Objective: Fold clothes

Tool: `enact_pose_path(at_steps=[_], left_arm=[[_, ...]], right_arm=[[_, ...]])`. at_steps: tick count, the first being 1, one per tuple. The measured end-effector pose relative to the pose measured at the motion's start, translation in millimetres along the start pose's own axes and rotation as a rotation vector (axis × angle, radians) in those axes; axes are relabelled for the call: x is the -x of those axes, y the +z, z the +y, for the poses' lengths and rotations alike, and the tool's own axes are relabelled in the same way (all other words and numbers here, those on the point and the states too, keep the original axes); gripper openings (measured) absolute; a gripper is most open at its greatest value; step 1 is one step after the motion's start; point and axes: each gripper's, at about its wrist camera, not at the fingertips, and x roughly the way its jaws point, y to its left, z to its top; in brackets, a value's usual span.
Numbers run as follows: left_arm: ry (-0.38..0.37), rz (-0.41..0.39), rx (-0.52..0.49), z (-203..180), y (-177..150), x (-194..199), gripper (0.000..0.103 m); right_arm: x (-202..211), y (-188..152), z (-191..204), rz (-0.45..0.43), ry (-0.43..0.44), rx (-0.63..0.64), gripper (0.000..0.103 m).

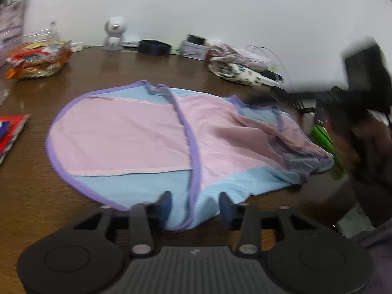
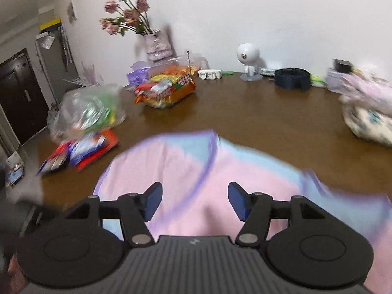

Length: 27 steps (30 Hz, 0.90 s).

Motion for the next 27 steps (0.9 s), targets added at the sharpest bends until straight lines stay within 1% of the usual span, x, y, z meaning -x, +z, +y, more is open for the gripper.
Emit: enact_pose_path(at_steps=[2,4,5,6,7,8,9,12,14,16,17,18,19,20,21,22,23,24,25,26,27], left_arm=[[-0.006,0.003,-0.044,-6.3,-2.6,-2.1,0.044],[-0.005,0.002,-0.070,-7.4,-3.8,-2.0,0.040],[-0.002,0.000,-0.080,-6.5,-3.8,-2.0,0.039],[0.005,0.000,-0.084,-4.4,-3.2,-2.2,0.030],[0.020,0.002,-0.091,-2.3,-2.1,-2.7,0.013],[0.043,0.009,-0.104,-0.2,-0.5,-3.2,0.005],[0.058,0.012,-0.112,2.2,0.2,-2.4,0.003],[0.089,0.015,-0.120,9.0,-0.8,1.8,0.003],[0.101,0.010,-0.110,11.9,-3.6,6.5,0.003],[0.098,-0.006,-0.095,8.8,-5.0,12.8,0.008],[0.076,-0.023,-0.099,5.5,-5.5,17.2,0.011],[0.050,-0.032,-0.107,2.7,-5.3,19.9,0.018],[0.036,-0.033,-0.116,-0.2,-4.1,19.4,0.027],[0.041,-0.031,-0.125,-3.1,-2.3,16.6,0.030],[0.047,-0.025,-0.133,-5.4,-0.5,13.1,0.030],[0.054,-0.012,-0.141,-6.6,0.9,8.6,0.028],[0.061,0.002,-0.148,-7.1,1.2,4.7,0.028],[0.068,0.015,-0.155,-7.6,1.5,0.8,0.027],[0.073,0.028,-0.163,-7.9,1.2,-2.3,0.026],[0.075,0.032,-0.172,-8.0,-0.6,-3.0,0.025],[0.077,0.028,-0.181,-8.4,-2.6,-1.9,0.023]], right_arm=[[36.5,-33.6,-5.4,0.002,-0.014,-0.006,0.061],[57.1,-62.7,-17.5,0.021,-0.058,-0.032,0.060],[62.6,-73.6,-23.3,0.033,-0.069,-0.049,0.059],[67.6,-84.0,-29.0,0.044,-0.079,-0.065,0.055],[68.8,-90.9,-33.5,0.052,-0.083,-0.084,0.051],[69.8,-97.5,-37.3,0.060,-0.087,-0.100,0.039],[68.9,-101.4,-36.5,0.068,-0.085,-0.092,0.026],[68.3,-107.0,-26.6,0.069,-0.111,-0.022,0.016],[71.8,-108.5,-23.0,0.085,-0.121,-0.004,0.014],[79.4,-110.8,-21.9,0.094,-0.121,-0.003,0.014],[83.0,-111.8,-21.3,0.096,-0.118,-0.003,0.017],[85.4,-111.0,-20.5,0.076,-0.091,0.001,0.019],[87.8,-110.3,-19.7,0.056,-0.065,0.005,0.025],[89.1,-109.6,-18.8,0.039,-0.041,0.009,0.037],[83.3,-109.6,-16.6,0.046,-0.037,0.014,0.038],[77.5,-109.6,-14.4,0.052,-0.033,0.020,0.036],[71.7,-109.6,-12.3,0.059,-0.029,0.025,0.032],[66.5,-109.8,-10.1,0.064,-0.026,0.031,0.023],[65.2,-111.6,-8.2,0.055,-0.033,0.042,0.017],[65.3,-112.6,-7.9,0.064,-0.039,0.045,0.006],[66.9,-112.7,-9.6,0.076,-0.040,0.041,0.004]])
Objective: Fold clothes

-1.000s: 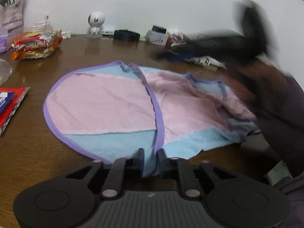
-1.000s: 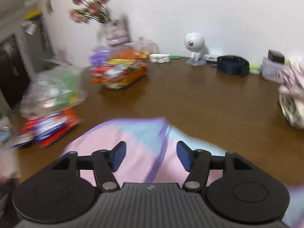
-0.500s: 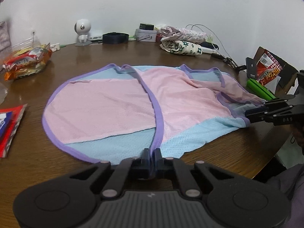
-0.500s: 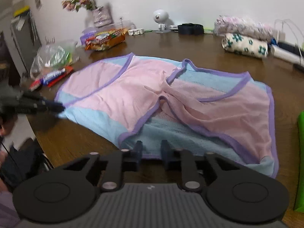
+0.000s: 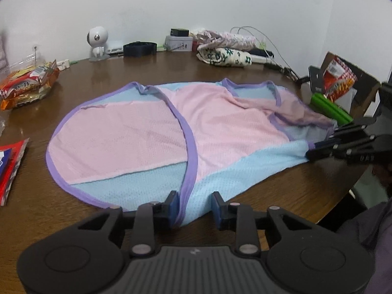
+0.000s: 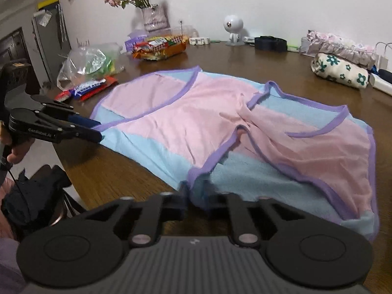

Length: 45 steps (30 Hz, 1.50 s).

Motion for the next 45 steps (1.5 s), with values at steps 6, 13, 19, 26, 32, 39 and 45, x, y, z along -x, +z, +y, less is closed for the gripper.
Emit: enact_pose_path(at_steps=[6,13,19,26,32,39,45], left_arm=[[-0.002,0.000,0.011,11.7,-3.7,4.1,0.025],[0.013,-0.011,0.027,16.6,-1.7,8.3,0.032],[-0.035,-0.049,0.021,8.6,10.9,10.5,0.040],[-0.044,-0.023,0.031,4.8,22.2,-8.9,0.040],[0.004,0.039,0.092,32.1,95.8,-36.4,0.042],[0.112,0.077,0.270,90.3,170.9,-117.6,0.041],[0.135,0.058,0.297,94.3,170.1,-158.8,0.020]], right_arm=[[18.5,-6.9,-9.7,-0.025,0.000,-0.010,0.015],[44.6,-10.5,-37.5,-0.124,-0.113,-0.084,0.030],[35.9,-17.9,-55.8,-0.088,-0.242,-0.133,0.028],[37.1,-23.1,-60.2,-0.038,-0.273,-0.147,0.026],[44.9,16.4,-83.0,-0.133,-0.267,-0.202,0.041],[-20.0,79.0,-126.1,-0.098,-0.348,-0.302,0.042],[-59.2,83.8,-142.7,-0.024,-0.417,-0.290,0.006]])
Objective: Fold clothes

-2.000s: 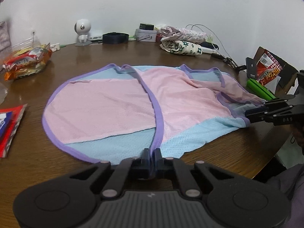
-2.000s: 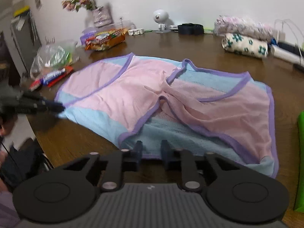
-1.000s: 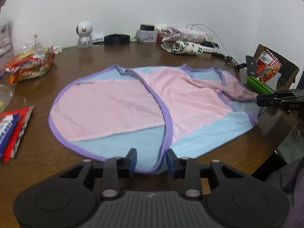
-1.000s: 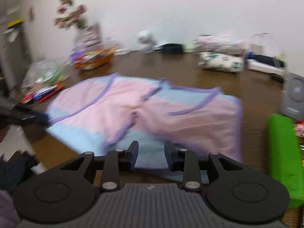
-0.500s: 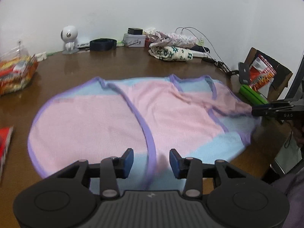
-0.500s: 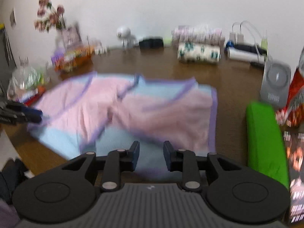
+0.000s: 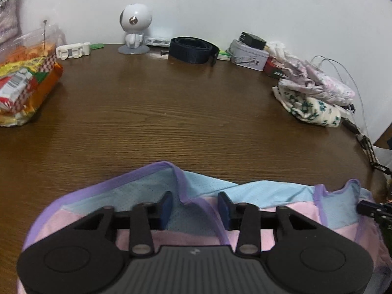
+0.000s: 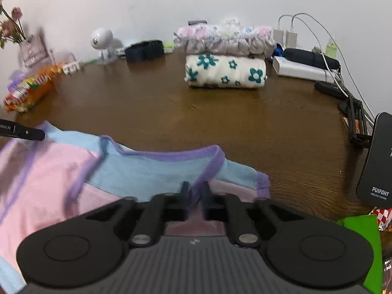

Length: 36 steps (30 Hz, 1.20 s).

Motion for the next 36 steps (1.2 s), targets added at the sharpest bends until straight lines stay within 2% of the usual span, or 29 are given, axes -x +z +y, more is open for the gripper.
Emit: enact_pose_path(at_steps=[1,5,8,9,10,11,13,17,19,22,25,27,28,30,31,33,36], left_arm=[[0.021,-0.022,-0.005,-0.1,-1.6,-0.9,0.016],[0.034,-0.086,0.047,5.3,-5.9,-3.2,0.016],[0.011,-0.091,0.090,7.6,-7.6,3.1,0.019],[0.002,-0.092,0.092,6.7,-8.3,8.1,0.023],[-0.009,-0.092,0.073,2.6,-10.1,15.9,0.028],[-0.023,-0.089,0.038,-3.6,-13.4,25.4,0.031],[-0.054,-0.083,-0.038,-17.1,-21.7,45.0,0.037],[-0.139,-0.055,-0.208,-59.8,-64.6,78.4,0.040],[-0.172,-0.038,-0.278,-84.7,-90.5,87.4,0.040],[-0.224,-0.009,-0.334,-110.2,-122.2,89.8,0.040],[-0.234,0.025,-0.319,-112.1,-142.3,87.2,0.041],[-0.259,0.001,-0.303,-102.3,-151.5,93.6,0.044],[-0.273,-0.005,-0.296,-95.9,-155.2,98.3,0.045],[-0.278,-0.040,-0.290,-80.5,-165.6,112.9,0.049],[-0.269,-0.054,-0.294,-71.5,-172.1,121.0,0.051],[-0.246,-0.073,-0.308,-54.1,-184.9,135.3,0.054],[-0.195,-0.077,-0.333,-32.4,-199.4,148.1,0.053]], right_arm=[[-1.6,-0.6,-3.9,-0.010,-0.019,-0.008,0.005],[-3.2,-1.4,-13.1,-0.030,-0.051,-0.036,0.005],[8.5,-1.4,-11.3,-0.046,-0.047,-0.027,0.013],[19.5,-3.4,-8.5,-0.063,-0.004,-0.011,0.020],[30.6,-5.5,-5.6,-0.080,0.038,0.005,0.027],[41.3,-7.8,-2.6,-0.094,0.082,0.022,0.039],[54.5,-19.3,7.7,-0.065,0.165,0.057,0.041],[61.4,-45.7,24.4,-0.021,0.212,0.092,0.041],[58.4,-54.8,25.5,-0.016,0.197,0.093,0.036],[57.9,-60.4,23.1,-0.036,0.142,0.089,0.003],[61.7,-59.9,15.3,-0.035,0.110,0.057,0.004],[71.3,-62.2,13.5,-0.053,0.093,0.057,0.007],[77.2,-64.6,13.6,-0.066,0.121,0.067,0.009],[91.5,-74.7,20.6,-0.077,0.235,0.133,0.033],[99.1,-82.0,25.7,-0.078,0.299,0.181,0.051],[111.6,-100.0,38.5,-0.098,0.393,0.291,0.051],[118.1,-114.0,53.1,-0.083,0.469,0.343,0.050]])
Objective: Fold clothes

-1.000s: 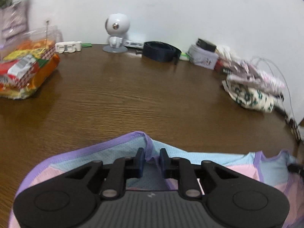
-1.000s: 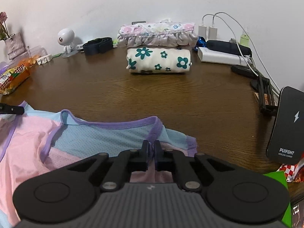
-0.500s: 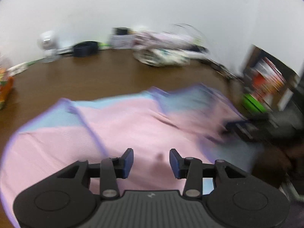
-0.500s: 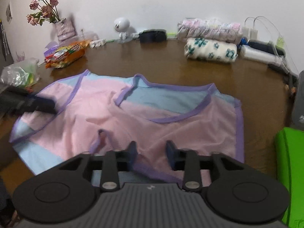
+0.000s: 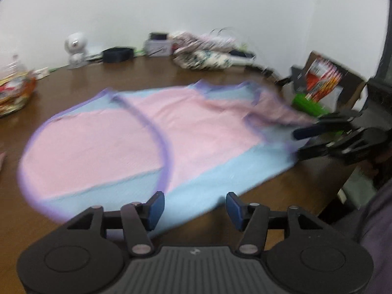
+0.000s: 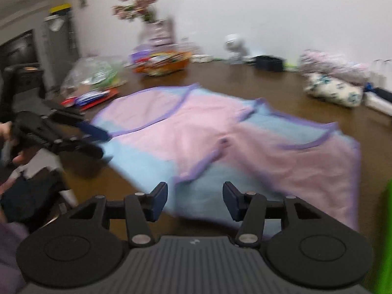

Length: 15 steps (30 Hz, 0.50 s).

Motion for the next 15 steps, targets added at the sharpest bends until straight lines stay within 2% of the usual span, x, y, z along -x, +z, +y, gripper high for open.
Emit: enact_pose_path(at_steps=[2,4,5,6,7,11,15], left_arm=[[-0.001,-0.017,-0.013,6.8,-8.4,8.8,0.051],[-0.004,-0.038,-0.025,12.3,-13.2,12.6,0.040],[0.001,-0.048,-0.030,14.5,-14.7,13.7,0.039],[0.008,-0.053,-0.029,16.5,-15.3,14.5,0.033],[0.015,-0.060,-0.030,18.6,-15.9,16.1,0.032],[0.032,-0.087,-0.043,28.4,-19.4,25.0,0.034],[0.055,-0.081,-0.023,40.7,-22.8,21.3,0.035]], right_arm=[[-2.2,-2.1,10.7,0.011,0.032,0.038,0.048],[-6.7,-5.0,14.7,0.025,0.020,0.064,0.042],[-9.8,-6.6,14.5,0.038,0.011,0.064,0.036],[-10.3,-8.8,14.8,0.038,0.003,0.070,0.034],[-9.1,-10.1,15.1,0.037,-0.001,0.072,0.033],[-4.3,-12.9,15.8,0.037,-0.008,0.076,0.031],[-8.9,-10.3,15.5,0.031,0.008,0.073,0.031]])
